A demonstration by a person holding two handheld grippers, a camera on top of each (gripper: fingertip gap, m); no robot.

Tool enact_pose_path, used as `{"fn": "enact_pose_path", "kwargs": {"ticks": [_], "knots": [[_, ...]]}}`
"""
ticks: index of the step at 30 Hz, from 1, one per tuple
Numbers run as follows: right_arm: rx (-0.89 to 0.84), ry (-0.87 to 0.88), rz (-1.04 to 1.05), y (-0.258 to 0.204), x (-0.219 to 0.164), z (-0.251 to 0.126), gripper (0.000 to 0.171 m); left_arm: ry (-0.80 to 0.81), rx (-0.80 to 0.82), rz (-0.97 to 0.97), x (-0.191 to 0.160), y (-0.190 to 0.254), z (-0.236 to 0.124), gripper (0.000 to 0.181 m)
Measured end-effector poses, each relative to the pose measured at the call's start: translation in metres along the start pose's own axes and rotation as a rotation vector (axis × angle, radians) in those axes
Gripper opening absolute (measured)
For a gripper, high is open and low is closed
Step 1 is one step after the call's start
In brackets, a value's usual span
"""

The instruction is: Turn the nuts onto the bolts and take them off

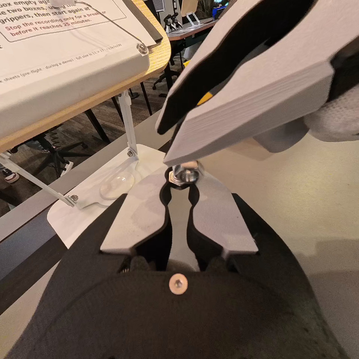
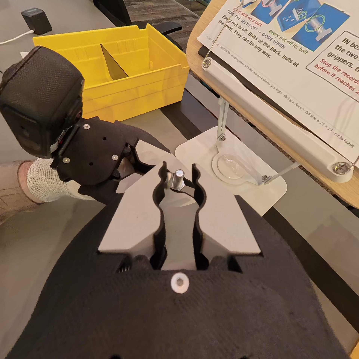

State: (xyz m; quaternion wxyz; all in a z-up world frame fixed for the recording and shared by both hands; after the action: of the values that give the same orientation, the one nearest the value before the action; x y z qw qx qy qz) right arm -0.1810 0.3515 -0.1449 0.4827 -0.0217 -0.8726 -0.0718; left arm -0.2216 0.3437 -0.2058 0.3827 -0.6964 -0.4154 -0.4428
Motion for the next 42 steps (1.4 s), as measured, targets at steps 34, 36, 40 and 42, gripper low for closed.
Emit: {"fn": "enact_pose_path", "kwargs": {"ticks": [34,36,40,42], "knots": [[0.239,-0.292,-0.217,0.007,-0.087,0.021,0.029,0.035,-0.105,-0.063,0.0,-0.032,-0.039,0.014],[0.192,-0.264,-0.19,0.013,-0.092,0.037,0.032,0.033,-0.096,-0.06,-0.001,-0.035,-0.041,0.014],[0.1,-0.21,-0.168,0.018,-0.096,0.066,0.039,0.044,-0.083,-0.073,0.0,-0.042,-0.046,0.015],[0.061,-0.208,-0.162,0.02,-0.095,0.079,0.038,0.053,-0.067,-0.08,0.0,-0.048,-0.051,0.015]]}}
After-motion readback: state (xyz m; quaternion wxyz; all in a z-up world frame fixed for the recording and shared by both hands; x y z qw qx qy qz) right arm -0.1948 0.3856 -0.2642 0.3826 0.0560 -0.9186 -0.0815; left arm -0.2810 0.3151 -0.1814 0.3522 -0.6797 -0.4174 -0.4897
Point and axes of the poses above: each gripper's, where its closed fingertips meet, z out along the fingers, x out of its top, y = z × x across the jaws, the point moved 5 cm from there along -z, back along the fingers, and after that the axes turned 3 degrees about -y, right-handed, at the moved point
